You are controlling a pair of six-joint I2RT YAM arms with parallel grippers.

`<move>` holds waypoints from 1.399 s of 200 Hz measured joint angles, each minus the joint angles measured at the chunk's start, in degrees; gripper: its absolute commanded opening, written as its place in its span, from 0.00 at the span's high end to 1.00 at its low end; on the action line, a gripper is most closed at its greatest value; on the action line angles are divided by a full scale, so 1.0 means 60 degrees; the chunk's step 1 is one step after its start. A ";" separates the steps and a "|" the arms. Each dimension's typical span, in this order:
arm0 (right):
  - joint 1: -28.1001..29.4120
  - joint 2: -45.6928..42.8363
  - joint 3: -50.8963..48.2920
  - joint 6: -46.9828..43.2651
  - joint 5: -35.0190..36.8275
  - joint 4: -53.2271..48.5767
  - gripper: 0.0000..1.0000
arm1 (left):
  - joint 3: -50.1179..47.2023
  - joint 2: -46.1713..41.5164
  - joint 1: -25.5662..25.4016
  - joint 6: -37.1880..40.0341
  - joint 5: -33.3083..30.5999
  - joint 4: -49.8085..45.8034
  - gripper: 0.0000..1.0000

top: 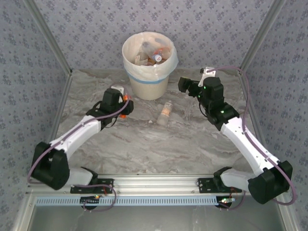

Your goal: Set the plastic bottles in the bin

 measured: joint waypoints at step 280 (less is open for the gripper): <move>0.0168 -0.0219 -0.0790 0.0131 0.0455 -0.0681 0.00 | 1.9402 1.0870 0.0372 -0.1774 -0.0058 -0.6535 0.01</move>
